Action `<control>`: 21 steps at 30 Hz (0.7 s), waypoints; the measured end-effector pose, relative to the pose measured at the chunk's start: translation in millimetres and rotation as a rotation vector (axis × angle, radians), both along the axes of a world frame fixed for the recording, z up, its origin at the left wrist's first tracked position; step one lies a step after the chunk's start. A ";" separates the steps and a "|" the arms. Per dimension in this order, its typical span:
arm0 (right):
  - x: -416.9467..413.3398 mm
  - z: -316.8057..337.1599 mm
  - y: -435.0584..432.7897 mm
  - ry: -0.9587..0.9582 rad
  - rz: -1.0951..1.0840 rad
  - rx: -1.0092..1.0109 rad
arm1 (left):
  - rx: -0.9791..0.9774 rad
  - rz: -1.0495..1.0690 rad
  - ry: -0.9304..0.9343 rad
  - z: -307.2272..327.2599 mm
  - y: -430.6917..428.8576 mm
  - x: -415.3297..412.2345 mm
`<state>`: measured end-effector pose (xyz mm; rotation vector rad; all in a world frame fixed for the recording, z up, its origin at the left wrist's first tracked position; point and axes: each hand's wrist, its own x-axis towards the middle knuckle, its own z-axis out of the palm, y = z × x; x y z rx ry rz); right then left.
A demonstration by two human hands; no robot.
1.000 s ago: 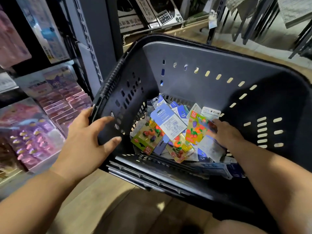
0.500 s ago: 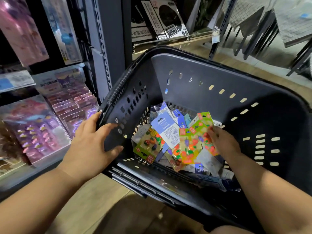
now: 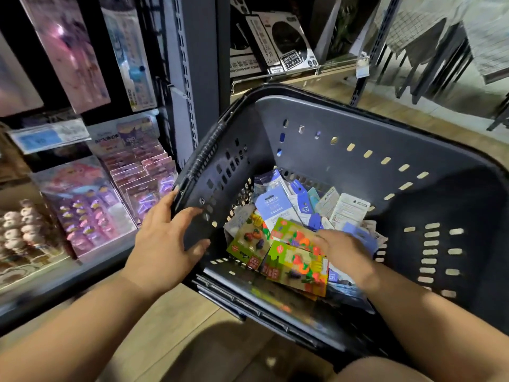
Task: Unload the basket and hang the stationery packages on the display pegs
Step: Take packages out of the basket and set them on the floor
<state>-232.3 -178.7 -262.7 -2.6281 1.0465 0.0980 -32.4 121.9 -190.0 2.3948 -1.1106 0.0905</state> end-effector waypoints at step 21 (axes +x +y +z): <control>16.8 -12.9 21.2 0.094 -0.083 0.479 | 0.008 -0.016 0.009 -1.1 -0.8 3.3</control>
